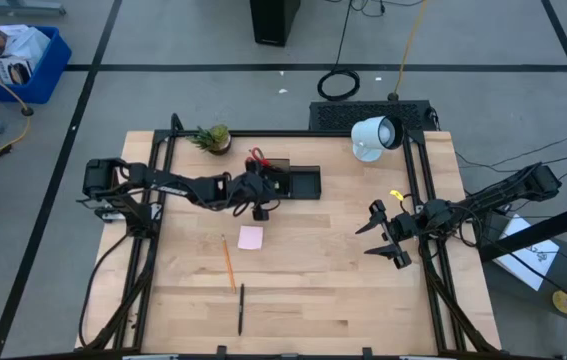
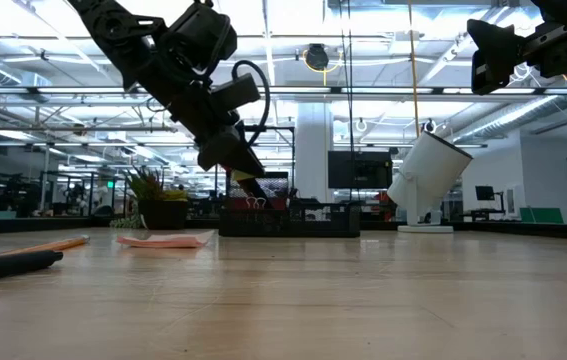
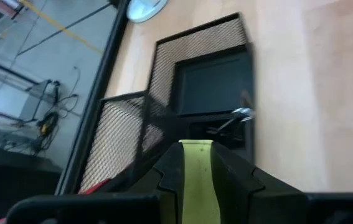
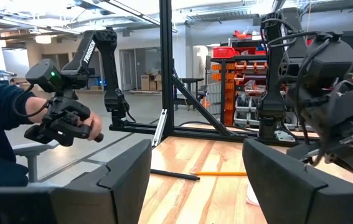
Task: Pick and place office supplies into organizer
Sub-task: Put the eraser into the mesh organizer, then put the sticky note into the mesh organizer
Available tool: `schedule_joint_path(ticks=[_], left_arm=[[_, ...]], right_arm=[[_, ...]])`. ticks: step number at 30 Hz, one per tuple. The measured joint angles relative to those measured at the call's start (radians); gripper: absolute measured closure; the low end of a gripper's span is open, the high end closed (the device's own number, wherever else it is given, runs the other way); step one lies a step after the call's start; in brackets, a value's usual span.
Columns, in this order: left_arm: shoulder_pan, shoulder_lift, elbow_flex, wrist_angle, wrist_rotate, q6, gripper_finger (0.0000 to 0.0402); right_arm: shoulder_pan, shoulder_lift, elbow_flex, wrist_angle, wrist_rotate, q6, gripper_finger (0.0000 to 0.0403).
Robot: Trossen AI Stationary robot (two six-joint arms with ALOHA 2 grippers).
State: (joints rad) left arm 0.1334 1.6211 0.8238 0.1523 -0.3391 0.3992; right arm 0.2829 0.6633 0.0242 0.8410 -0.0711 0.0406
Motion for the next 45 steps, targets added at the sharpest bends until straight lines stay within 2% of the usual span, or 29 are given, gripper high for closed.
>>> schedule_joint_path(ticks=[5,15,21,24,26,28,31,33,38,42,45], left_arm=[[0.006,0.0,0.0,-0.002,-0.036,-0.004,0.0324],[0.008,0.0,0.0,0.0,-0.031,-0.029,0.0239],[0.005,0.0,0.0,0.001,-0.035,-0.049,0.0228],[-0.006,0.0,0.0,0.003,-0.036,-0.169,0.0227],[-0.021,0.0,0.0,0.004,-0.034,-0.331,0.0227],[-0.05,-0.001,0.0,-0.015,0.004,-0.471,0.0227],[-0.116,-0.015,0.0,-0.071,0.109,-0.515,0.0227],[-0.166,-0.016,0.001,-0.095,0.13,-0.567,0.0227],[-0.296,-0.02,-0.001,-0.091,0.072,-0.674,0.0227],[-0.379,-0.021,-0.002,-0.02,0.046,-0.678,0.0227],[-0.417,-0.021,-0.002,-0.006,0.042,-0.663,0.0227]], right_arm=[[0.0,0.0,0.0,0.008,-0.001,0.0,0.0156],[0.0,0.003,0.0,0.007,-0.003,0.0,0.0157],[0.0,0.003,0.0,0.007,-0.003,0.0,0.0158],[0.0,0.003,0.0,0.006,-0.003,0.001,0.016],[0.0,0.003,0.0,0.003,-0.003,0.014,0.0159],[0.0,0.003,0.0,-0.004,-0.003,0.027,0.0158],[0.0,0.003,0.0,-0.019,-0.003,0.034,0.0156],[0.0,0.003,0.0,-0.027,0.0,0.036,0.0157],[0.0,-0.006,0.0,0.018,0.009,0.09,0.016],[0.0,-0.043,0.0,0.135,-0.102,0.107,0.0158],[0.0,-0.08,0.0,0.122,-0.164,0.129,0.0156]])
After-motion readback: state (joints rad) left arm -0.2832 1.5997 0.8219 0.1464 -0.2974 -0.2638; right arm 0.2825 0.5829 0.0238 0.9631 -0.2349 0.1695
